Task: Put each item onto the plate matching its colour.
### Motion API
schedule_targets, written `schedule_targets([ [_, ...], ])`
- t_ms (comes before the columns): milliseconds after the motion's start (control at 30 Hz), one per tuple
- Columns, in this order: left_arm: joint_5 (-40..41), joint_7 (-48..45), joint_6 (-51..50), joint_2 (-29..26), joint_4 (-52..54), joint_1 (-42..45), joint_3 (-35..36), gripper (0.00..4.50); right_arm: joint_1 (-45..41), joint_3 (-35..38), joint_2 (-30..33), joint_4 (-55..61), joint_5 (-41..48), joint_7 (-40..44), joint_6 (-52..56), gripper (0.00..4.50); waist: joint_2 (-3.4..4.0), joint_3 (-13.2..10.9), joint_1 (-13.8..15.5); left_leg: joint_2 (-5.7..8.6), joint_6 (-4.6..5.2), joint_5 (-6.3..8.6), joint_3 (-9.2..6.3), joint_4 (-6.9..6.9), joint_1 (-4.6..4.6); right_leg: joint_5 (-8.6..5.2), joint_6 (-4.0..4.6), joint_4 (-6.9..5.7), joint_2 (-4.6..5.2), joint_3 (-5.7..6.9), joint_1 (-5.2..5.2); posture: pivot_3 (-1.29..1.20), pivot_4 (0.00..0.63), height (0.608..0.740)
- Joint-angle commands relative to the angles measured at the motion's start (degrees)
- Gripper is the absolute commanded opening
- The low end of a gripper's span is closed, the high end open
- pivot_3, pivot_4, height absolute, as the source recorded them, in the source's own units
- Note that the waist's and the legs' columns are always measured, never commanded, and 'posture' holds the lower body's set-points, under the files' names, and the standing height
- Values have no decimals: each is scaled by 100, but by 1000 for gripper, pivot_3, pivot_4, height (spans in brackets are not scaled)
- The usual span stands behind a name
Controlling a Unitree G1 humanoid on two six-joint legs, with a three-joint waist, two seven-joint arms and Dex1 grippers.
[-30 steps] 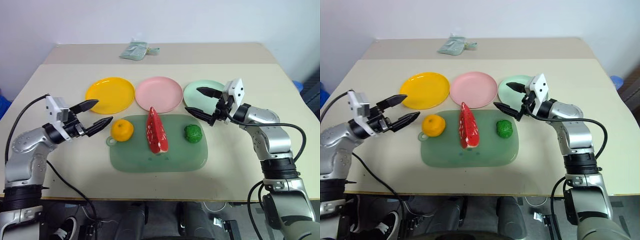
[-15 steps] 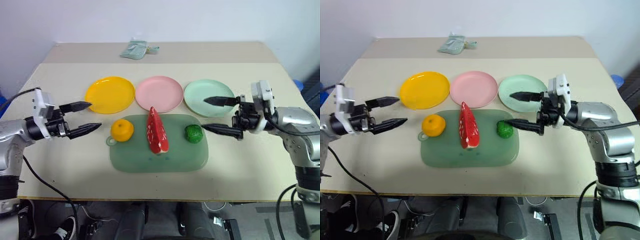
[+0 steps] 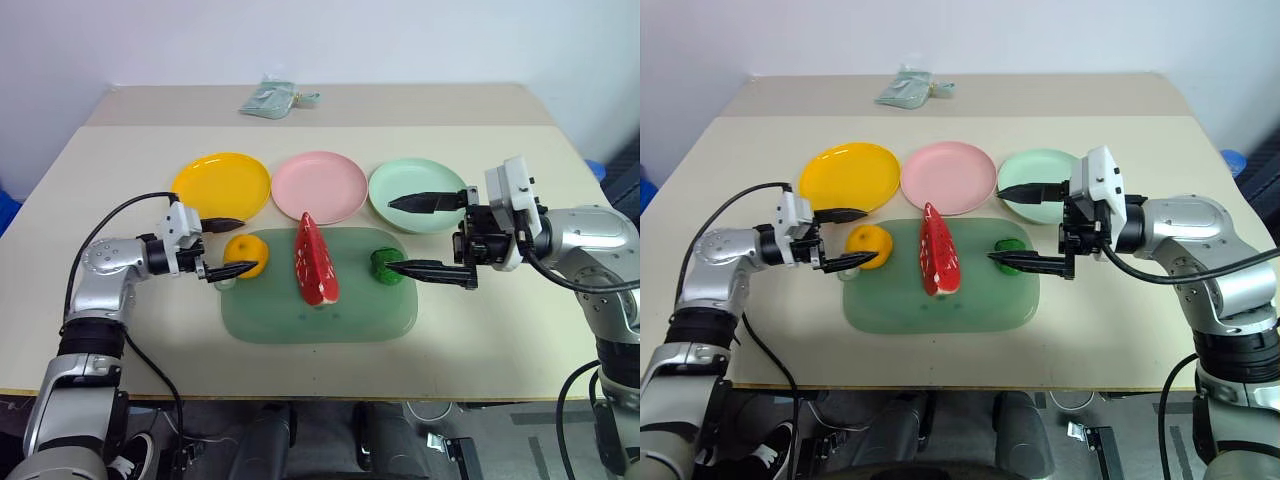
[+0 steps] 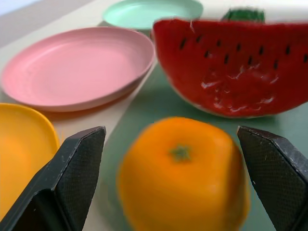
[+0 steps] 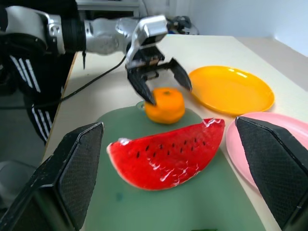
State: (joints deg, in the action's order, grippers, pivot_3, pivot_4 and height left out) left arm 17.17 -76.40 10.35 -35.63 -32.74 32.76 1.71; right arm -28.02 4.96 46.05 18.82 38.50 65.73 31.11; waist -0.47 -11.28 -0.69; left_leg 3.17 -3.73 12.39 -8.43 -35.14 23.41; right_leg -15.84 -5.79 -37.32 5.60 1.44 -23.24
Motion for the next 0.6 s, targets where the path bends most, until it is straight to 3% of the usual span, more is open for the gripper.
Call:
schedule_targets([
  [33,-215,63,387,142,-192,175,-96,4467,-201,63,-18,139,100,-109,49,4500,0,0,-1,0,0,0,0,0,0,0,0,0,0,0,0,0,150,740],
  [167,-450,69,515,212,-378,175,-273,4467,-256,24,-50,105,48,-199,50,4500,0,0,-17,0,0,0,1,-2,-1,2,-2,-1,-1,-1,1,0,150,740],
  [300,-403,287,645,259,-379,136,-123,3434,-281,-2,-67,55,-1,-250,13,4500,0,1,-12,0,0,0,1,-4,-2,2,-2,-5,-1,-1,1,0,150,740],
  [600,-83,258,395,199,-132,117,77,3434,-410,-81,-161,-165,-138,-277,-92,4500,0,1,-21,0,1,-1,2,-7,-2,5,-2,-7,-1,-1,1,0,150,740],
])
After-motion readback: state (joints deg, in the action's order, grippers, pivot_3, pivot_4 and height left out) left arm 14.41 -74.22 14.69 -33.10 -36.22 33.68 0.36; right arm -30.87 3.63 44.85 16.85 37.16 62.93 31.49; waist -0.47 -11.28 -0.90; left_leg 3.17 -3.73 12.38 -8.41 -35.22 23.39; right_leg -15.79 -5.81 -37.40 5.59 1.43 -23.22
